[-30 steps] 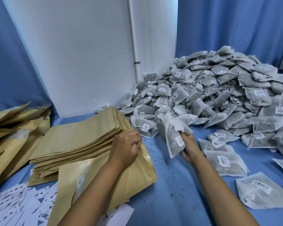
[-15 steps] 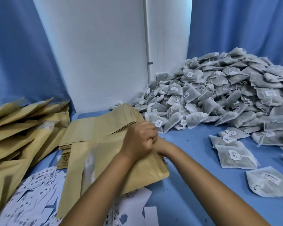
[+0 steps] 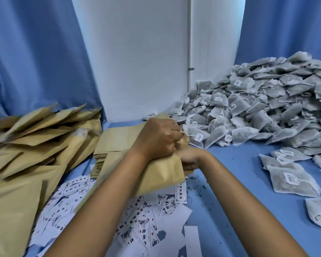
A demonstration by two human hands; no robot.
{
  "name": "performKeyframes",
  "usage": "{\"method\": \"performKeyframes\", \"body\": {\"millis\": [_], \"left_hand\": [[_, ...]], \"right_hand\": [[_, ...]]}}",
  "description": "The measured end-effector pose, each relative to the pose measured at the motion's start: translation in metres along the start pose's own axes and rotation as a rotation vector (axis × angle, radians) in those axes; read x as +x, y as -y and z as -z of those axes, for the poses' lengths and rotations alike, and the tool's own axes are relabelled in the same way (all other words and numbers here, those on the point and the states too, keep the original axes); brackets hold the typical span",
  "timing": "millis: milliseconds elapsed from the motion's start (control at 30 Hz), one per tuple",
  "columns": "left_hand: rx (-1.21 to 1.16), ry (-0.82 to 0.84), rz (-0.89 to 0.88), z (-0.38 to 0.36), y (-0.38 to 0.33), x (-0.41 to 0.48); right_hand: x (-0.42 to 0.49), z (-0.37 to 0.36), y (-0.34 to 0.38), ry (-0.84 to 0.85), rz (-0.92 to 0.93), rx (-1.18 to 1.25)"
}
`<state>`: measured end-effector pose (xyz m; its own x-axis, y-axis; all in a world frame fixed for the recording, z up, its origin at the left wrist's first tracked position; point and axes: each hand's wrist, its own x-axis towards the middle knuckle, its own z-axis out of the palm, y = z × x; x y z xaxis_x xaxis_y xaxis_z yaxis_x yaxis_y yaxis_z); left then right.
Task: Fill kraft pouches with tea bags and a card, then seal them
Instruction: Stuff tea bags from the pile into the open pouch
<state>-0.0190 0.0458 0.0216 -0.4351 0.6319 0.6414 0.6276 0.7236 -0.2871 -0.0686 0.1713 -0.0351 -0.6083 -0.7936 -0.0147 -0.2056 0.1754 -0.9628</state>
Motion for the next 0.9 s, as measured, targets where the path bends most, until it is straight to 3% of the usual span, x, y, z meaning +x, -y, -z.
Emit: {"method": "performKeyframes", "body": {"millis": [67, 100, 167, 200, 233, 300, 333, 433, 600, 733, 900], "left_hand": [[0.009, 0.005, 0.034, 0.007, 0.014, -0.015], [0.014, 0.03, 0.065, 0.01, 0.019, -0.024], [0.018, 0.065, 0.123, 0.01, 0.024, -0.038], [0.016, 0.072, 0.152, 0.007, 0.024, -0.044], [0.008, 0.069, 0.189, 0.004, 0.024, -0.048], [-0.01, 0.037, 0.269, 0.0, 0.025, -0.054], [-0.015, 0.02, 0.294, -0.003, 0.026, -0.055], [-0.027, 0.016, 0.296, -0.008, 0.024, -0.057], [-0.049, 0.033, 0.286, -0.015, 0.016, -0.054], [-0.054, 0.04, 0.289, -0.021, 0.013, -0.055], [-0.071, 0.016, 0.276, -0.022, 0.011, -0.052]], "right_hand": [[-0.005, 0.011, -0.009, -0.143, 0.133, 0.432], [-0.005, 0.018, -0.021, -0.305, 0.187, 0.478], [-0.004, 0.027, -0.052, -0.636, 0.142, -0.017], [-0.004, 0.023, -0.068, -0.603, 0.039, -0.291], [-0.004, 0.016, -0.084, -0.447, -0.061, -0.445], [-0.004, 0.005, -0.111, -0.154, -0.182, -0.602], [-0.004, 0.001, -0.119, -0.108, -0.159, -0.652], [-0.01, 0.005, -0.13, -0.105, -0.039, -0.622], [-0.022, 0.015, -0.131, -0.162, -0.039, -0.545], [-0.022, 0.014, -0.135, -0.05, -0.094, -0.618], [-0.017, 0.012, -0.137, -0.188, -0.005, -0.624]]}}
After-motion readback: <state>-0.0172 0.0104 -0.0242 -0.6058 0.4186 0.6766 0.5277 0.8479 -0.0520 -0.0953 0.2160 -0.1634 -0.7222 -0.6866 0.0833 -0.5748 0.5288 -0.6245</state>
